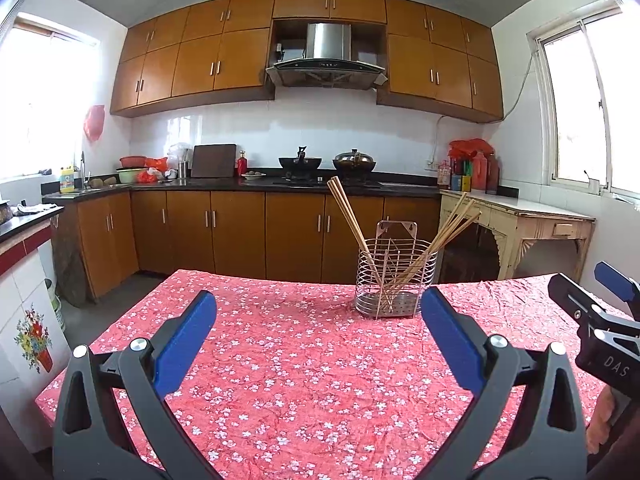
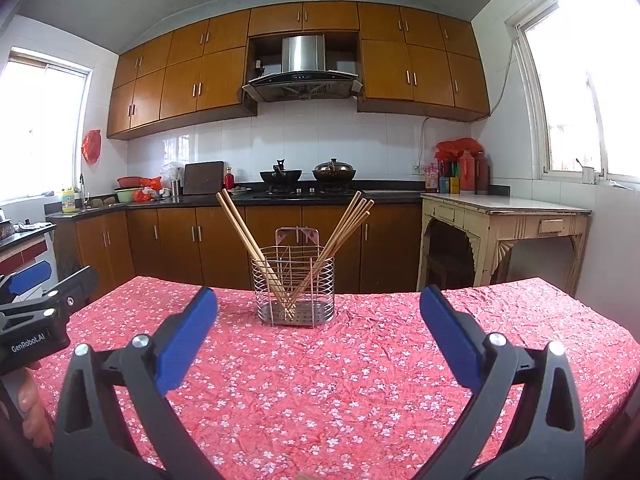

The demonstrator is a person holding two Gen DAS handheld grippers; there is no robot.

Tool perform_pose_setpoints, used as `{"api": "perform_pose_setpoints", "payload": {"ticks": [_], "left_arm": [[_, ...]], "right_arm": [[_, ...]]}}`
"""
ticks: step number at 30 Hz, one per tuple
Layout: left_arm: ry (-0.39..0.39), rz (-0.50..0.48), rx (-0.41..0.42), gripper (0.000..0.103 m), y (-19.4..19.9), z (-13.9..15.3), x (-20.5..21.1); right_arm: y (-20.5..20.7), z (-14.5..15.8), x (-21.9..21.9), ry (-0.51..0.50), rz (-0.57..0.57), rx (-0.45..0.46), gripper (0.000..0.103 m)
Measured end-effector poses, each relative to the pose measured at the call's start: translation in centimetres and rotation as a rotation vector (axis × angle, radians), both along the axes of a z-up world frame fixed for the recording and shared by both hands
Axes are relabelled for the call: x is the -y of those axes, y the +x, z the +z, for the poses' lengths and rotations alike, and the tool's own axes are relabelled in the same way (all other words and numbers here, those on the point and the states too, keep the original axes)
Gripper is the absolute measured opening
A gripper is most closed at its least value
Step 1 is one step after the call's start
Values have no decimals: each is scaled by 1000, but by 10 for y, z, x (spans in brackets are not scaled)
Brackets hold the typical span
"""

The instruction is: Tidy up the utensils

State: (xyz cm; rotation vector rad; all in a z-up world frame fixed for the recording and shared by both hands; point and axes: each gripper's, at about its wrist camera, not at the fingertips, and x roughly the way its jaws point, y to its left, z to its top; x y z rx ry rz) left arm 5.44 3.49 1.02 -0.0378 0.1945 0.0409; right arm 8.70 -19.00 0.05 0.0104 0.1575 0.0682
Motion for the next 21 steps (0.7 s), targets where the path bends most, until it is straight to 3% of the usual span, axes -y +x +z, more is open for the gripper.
{"api": "perform_pose_setpoints", "payload": {"ticks": [21], "left_arm": [[-2, 5, -9, 101, 2, -2, -1]], "right_arm": [[2, -3, 0, 11, 4, -12, 99]]}}
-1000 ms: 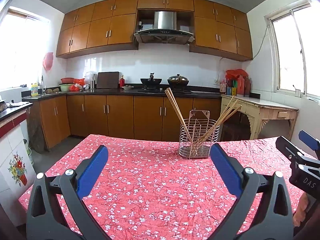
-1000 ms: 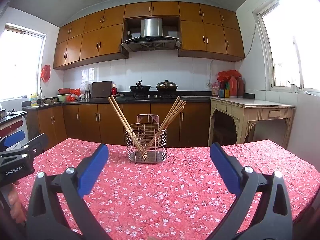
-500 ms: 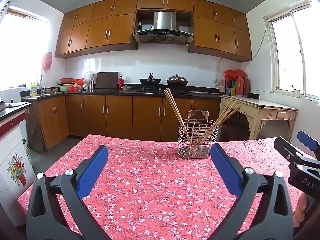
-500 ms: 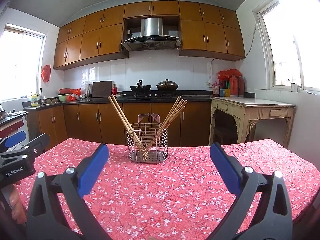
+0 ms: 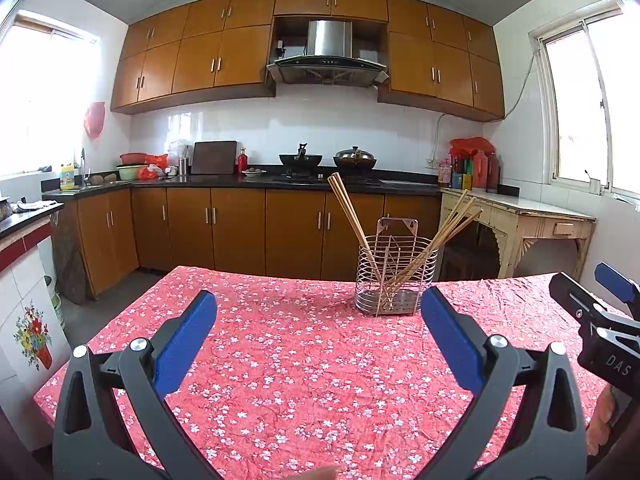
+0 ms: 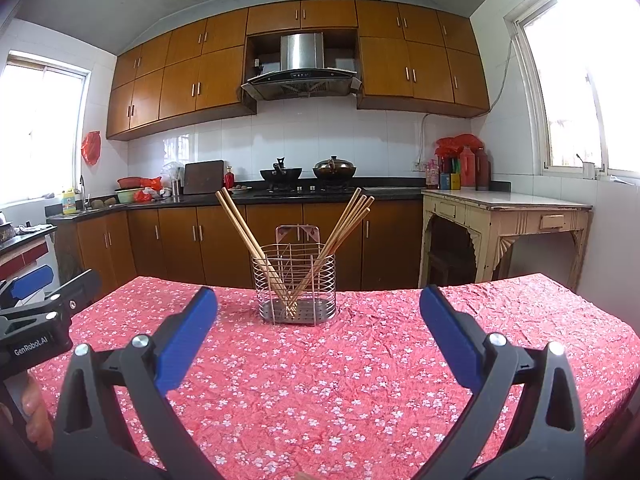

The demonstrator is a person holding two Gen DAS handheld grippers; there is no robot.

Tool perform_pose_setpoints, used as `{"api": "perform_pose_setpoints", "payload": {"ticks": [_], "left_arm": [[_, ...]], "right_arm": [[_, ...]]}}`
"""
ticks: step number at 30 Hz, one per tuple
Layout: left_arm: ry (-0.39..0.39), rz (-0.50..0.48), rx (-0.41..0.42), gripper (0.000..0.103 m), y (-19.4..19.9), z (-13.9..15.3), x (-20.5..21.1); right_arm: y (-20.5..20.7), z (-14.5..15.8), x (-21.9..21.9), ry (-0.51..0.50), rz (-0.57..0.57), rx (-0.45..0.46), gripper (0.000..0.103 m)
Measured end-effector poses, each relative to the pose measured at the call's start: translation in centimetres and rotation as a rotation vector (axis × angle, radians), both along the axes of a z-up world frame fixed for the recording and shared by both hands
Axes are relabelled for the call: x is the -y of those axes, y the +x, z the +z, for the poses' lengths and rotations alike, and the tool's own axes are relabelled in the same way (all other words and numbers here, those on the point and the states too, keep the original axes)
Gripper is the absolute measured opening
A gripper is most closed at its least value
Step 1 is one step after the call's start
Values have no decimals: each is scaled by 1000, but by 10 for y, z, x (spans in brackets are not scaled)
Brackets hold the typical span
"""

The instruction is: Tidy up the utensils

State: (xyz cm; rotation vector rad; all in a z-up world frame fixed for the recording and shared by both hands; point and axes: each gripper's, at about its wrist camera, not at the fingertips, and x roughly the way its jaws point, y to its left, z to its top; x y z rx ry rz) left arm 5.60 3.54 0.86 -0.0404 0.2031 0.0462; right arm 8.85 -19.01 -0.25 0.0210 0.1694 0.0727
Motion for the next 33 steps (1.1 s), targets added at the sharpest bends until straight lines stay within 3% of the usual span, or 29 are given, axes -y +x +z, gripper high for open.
{"api": "perform_pose_setpoints", "payload": {"ticks": [33], "left_arm": [[-5, -4, -10, 101, 1, -5, 7]], "right_arm": [[1, 0, -1, 1, 3, -3, 99]]}}
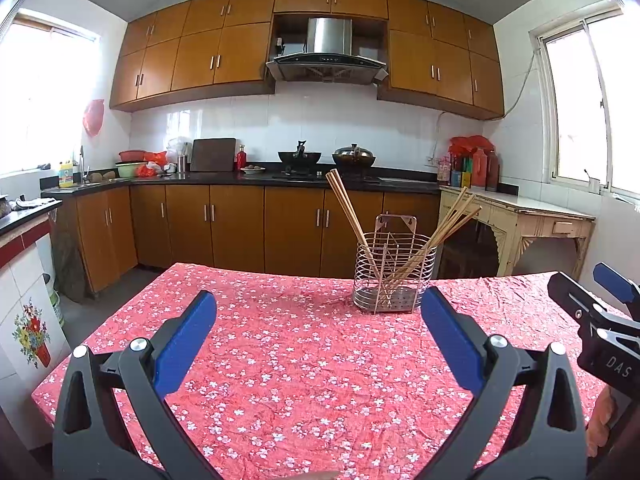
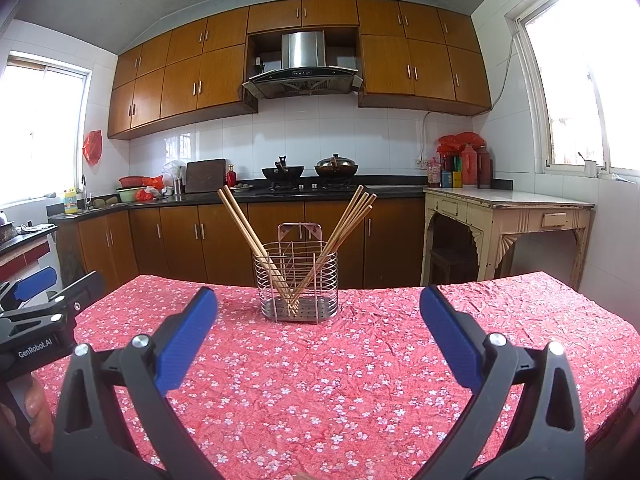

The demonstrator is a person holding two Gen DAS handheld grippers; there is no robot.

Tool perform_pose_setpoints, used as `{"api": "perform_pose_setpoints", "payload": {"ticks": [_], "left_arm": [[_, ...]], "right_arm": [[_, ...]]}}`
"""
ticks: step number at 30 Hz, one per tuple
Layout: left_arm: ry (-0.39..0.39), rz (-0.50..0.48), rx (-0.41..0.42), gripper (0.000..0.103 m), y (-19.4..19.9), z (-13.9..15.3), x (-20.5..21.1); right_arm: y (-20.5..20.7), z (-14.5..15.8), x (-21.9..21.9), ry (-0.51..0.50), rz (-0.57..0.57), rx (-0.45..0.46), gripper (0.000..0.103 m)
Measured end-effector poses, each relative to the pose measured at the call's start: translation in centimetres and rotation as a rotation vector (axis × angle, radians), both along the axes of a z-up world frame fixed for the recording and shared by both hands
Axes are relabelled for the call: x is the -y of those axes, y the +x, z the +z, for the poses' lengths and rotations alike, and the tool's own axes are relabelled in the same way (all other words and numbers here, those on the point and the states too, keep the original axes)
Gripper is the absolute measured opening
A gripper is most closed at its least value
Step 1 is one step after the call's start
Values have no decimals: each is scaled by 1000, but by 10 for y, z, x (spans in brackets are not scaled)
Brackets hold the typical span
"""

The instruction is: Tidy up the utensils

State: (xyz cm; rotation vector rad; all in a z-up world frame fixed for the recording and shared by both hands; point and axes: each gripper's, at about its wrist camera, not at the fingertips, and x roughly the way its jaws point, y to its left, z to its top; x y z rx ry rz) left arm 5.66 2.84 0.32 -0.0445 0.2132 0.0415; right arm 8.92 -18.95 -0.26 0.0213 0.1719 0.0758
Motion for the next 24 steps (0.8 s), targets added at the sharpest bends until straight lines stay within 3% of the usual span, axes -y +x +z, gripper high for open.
{"api": "perform_pose_setpoints", "payload": {"ticks": [24], "left_arm": [[0, 2, -3, 101, 1, 1, 2]], "right_arm": [[0, 1, 0, 2, 0, -1, 99]]}}
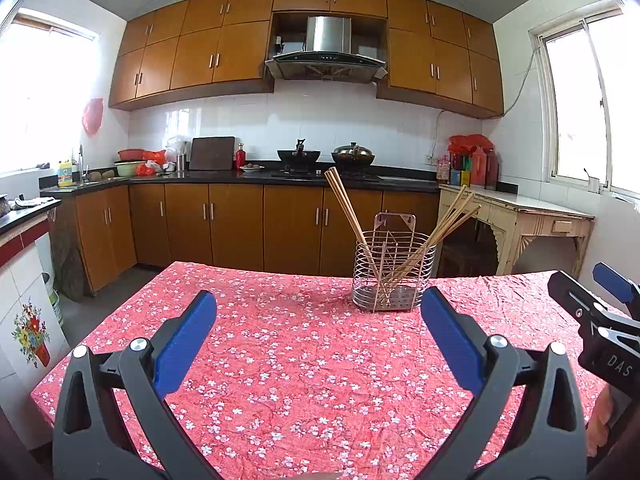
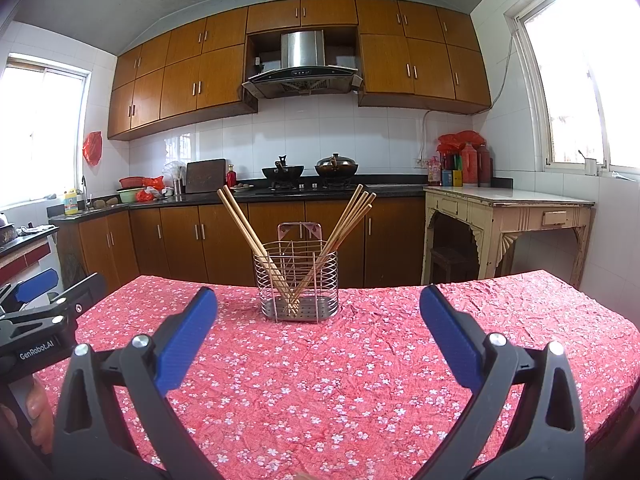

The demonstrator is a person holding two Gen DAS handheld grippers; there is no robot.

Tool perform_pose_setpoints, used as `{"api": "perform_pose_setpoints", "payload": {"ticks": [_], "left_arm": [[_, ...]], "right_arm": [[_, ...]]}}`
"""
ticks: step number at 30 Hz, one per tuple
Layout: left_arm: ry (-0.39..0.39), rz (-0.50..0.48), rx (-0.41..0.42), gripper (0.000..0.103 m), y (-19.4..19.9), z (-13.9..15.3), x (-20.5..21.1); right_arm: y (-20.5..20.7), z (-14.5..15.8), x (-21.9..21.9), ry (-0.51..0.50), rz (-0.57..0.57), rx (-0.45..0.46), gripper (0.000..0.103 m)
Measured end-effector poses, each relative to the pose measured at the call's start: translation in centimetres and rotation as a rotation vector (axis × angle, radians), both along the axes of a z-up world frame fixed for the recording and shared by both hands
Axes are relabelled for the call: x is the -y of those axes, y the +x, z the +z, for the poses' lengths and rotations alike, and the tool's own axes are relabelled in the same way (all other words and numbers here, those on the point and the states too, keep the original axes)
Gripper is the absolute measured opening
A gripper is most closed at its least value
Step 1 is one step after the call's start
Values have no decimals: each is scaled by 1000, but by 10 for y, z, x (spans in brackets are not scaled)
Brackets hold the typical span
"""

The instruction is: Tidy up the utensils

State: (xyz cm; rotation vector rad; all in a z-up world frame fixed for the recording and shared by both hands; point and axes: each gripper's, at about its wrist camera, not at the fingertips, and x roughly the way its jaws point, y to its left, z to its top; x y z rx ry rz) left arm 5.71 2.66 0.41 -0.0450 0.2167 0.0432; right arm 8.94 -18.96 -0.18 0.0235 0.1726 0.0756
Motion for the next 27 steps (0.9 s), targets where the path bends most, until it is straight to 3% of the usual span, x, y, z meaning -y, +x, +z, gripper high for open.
{"api": "perform_pose_setpoints", "payload": {"ticks": [27], "left_arm": [[-4, -8, -3, 101, 1, -3, 4]], "right_arm": [[1, 0, -1, 2, -1, 0, 99]]}}
